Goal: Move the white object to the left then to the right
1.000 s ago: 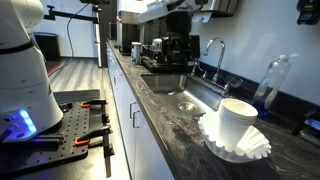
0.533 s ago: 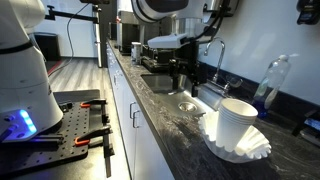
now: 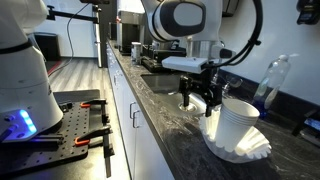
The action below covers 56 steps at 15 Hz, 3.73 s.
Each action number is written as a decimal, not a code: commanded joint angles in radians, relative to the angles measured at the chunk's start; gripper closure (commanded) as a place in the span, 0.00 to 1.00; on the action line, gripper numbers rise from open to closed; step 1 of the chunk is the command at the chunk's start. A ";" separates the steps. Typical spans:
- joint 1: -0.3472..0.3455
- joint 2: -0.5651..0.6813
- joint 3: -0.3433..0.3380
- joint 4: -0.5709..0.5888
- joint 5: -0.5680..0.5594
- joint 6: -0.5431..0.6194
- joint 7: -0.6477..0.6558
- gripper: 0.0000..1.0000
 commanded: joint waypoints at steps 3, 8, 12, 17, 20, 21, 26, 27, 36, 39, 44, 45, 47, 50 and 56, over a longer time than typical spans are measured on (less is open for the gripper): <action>-0.038 0.107 0.014 0.098 0.034 0.024 -0.087 0.00; -0.047 0.146 0.023 0.136 0.028 0.022 -0.085 0.00; -0.029 0.134 0.025 0.125 0.004 0.029 -0.067 0.42; -0.014 0.122 0.029 0.118 -0.006 0.042 -0.065 0.80; -0.012 0.122 0.033 0.115 -0.007 0.048 -0.065 1.00; -0.010 0.122 0.034 0.115 -0.008 0.048 -0.064 1.00; 0.006 0.103 0.027 0.098 -0.030 0.053 -0.048 1.00; 0.010 0.097 0.026 0.094 -0.036 0.052 -0.045 1.00; 0.039 0.017 0.008 0.021 -0.135 0.042 -0.027 1.00; 0.037 0.008 0.010 -0.002 -0.153 0.034 -0.032 1.00; 0.048 -0.015 0.016 -0.047 -0.175 0.033 -0.026 1.00; 0.054 -0.020 0.016 -0.054 -0.180 0.032 -0.021 1.00; 0.060 -0.034 0.016 -0.071 -0.186 0.025 -0.022 1.00; 0.049 0.001 0.025 -0.046 -0.155 0.036 -0.055 1.00; 0.049 0.004 0.025 -0.047 -0.155 0.036 -0.055 0.99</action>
